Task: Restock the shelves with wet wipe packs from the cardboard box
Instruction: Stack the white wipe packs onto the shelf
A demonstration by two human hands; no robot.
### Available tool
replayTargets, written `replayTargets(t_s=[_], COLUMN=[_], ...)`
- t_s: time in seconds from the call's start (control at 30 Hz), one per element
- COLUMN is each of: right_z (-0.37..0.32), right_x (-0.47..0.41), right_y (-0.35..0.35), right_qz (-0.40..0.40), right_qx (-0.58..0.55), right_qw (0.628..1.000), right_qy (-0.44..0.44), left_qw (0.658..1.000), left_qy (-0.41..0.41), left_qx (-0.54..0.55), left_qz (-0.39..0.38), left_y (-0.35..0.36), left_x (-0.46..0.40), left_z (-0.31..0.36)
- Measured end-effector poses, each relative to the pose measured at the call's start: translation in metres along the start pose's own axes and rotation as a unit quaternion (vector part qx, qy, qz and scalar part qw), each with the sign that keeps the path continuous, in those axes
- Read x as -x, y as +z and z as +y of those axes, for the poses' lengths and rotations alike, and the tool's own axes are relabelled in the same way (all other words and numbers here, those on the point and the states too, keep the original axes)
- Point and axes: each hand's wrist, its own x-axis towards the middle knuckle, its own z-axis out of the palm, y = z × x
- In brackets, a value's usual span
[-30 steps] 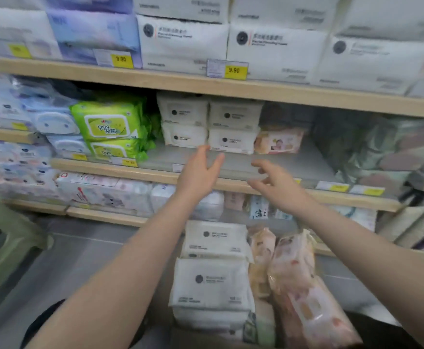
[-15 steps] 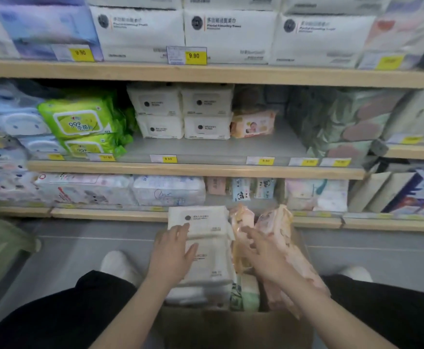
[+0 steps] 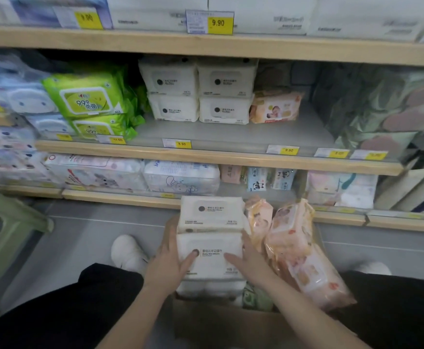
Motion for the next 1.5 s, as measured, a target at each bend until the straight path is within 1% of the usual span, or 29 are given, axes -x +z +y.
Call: replayTargets(t_s=[0.07, 0.17, 0.2, 0.3, 0.37, 0.43, 0.5, 0.6, 0.63, 0.67, 0.77, 0.87, 0.93, 0.97, 1.03, 1.07, 1.13, 1.17, 1.23, 1.27, 1.3, 1.33, 1.37, 1.4, 1.43, 1.5], right_z=[-0.013, -0.032, -0.034, -0.035, -0.036, -0.042, -0.049, -0.063, -0.068, -0.071, -0.075, -0.083, -0.095, -0.103, -0.116, -0.12, -0.127, -0.129, -0.129, -0.128, -0.126, -0.122, -0.118, -0.113, -0.108, -0.101], right_x=[0.007, 0.015, 0.015, 0.016, 0.021, 0.03, 0.037, 0.044, 0.047, 0.05, 0.062, 0.067, 0.069, 0.069, 0.069, 0.067, 0.066, 0.065, 0.058, 0.053, 0.05, 0.045, 0.042, 0.039, 0.035, 0.027], right_y=[-0.001, -0.002, -0.002, -0.003, -0.005, -0.012, -0.022, -0.044, -0.052, -0.059, -0.076, -0.091, -0.099, -0.103, -0.112, -0.118, -0.133, -0.14, -0.155, -0.163, -0.171, -0.18, -0.188, -0.195, -0.203, -0.213], right_qz=[0.006, 0.014, 0.015, 0.015, 0.023, 0.033, 0.059, 0.08, 0.079, 0.078, 0.083, 0.1, 0.089, 0.079, 0.046, 0.027, 0.015, 0.026, 0.067, 0.091, 0.115, 0.139, 0.159, 0.172, 0.18, 0.189], right_qx=[-0.012, -0.001, 0.005, -0.009, -0.005, 0.016, 0.021, 0.03, 0.033, 0.037, 0.056, 0.126, 0.176, 0.232, 0.366, 0.385, 0.373, 0.378, 0.414, 0.426, 0.432, 0.436, 0.444, 0.454, 0.465, 0.478], right_qw=[1.0, 1.0, 1.0, 1.0, 1.0, 0.999, 0.998, 0.994, 0.993, 0.994, 0.992, 0.982, 0.973, 0.96, 0.916, 0.907, 0.913, 0.91, 0.889, 0.882, 0.878, 0.876, 0.872, 0.866, 0.861, 0.854], right_qy=[0.006, 0.007, 0.007, 0.004, 0.003, -0.007, -0.028, -0.066, -0.075, -0.073, -0.078, -0.103, -0.119, -0.131, -0.16, -0.168, -0.166, -0.17, -0.184, -0.181, -0.169, -0.151, -0.132, -0.116, -0.102, -0.086], left_qw=[1.0, 0.999, 0.998, 0.983, 0.975, 0.966, 0.946, 0.898, 0.889, 0.889, 0.906, 0.915, 0.922, 0.925, 0.927, 0.927, 0.924, 0.923, 0.928, 0.938, 0.952, 0.966, 0.974, 0.971, 0.96, 0.932], left_qy=[-0.009, -0.013, -0.013, -0.016, -0.01, 0.0, -0.028, -0.084, -0.093, -0.086, -0.036, 0.011, 0.03, 0.046, 0.086, 0.105, 0.133, 0.145, 0.179, 0.194, 0.205, 0.212, 0.213, 0.207, 0.192, 0.171], left_qx=[-0.002, 0.023, 0.046, 0.175, 0.221, 0.257, 0.323, 0.43, 0.447, 0.447, 0.419, 0.401, 0.383, 0.377, 0.361, 0.354, 0.351, 0.348, 0.318, 0.279, 0.218, 0.133, 0.034, -0.066, -0.149, -0.24], left_qz=[-0.017, -0.024, -0.028, -0.052, -0.039, -0.007, -0.003, -0.036, -0.044, -0.048, -0.053, -0.045, -0.035, -0.037, -0.054, -0.061, -0.071, -0.075, -0.079, -0.073, -0.065, -0.061, -0.072, -0.1, -0.142, -0.212], left_y=[-0.001, -0.001, -0.001, -0.004, -0.006, -0.01, -0.016, -0.022, -0.026, -0.03, -0.044, -0.054, -0.062, -0.066, -0.071, -0.072, -0.07, -0.069, -0.069, -0.068, -0.068, -0.065, -0.061, -0.054, -0.045, -0.025], left_x=[-0.001, -0.001, -0.001, 0.0, 0.001, 0.0, -0.001, -0.005, -0.004, -0.004, -0.004, -0.009, -0.01, -0.011, -0.013, -0.015, -0.019, -0.023, -0.04, -0.052, -0.066, -0.08, -0.093, -0.105, -0.113, -0.125], left_z=[0.0, 0.001, 0.003, 0.004, 0.005, 0.013, 0.022, 0.031, 0.037, 0.044, 0.069, 0.086, 0.096, 0.102, 0.116, 0.124, 0.14, 0.147, 0.154, 0.154, 0.151, 0.143, 0.131, 0.118, 0.105, 0.086])
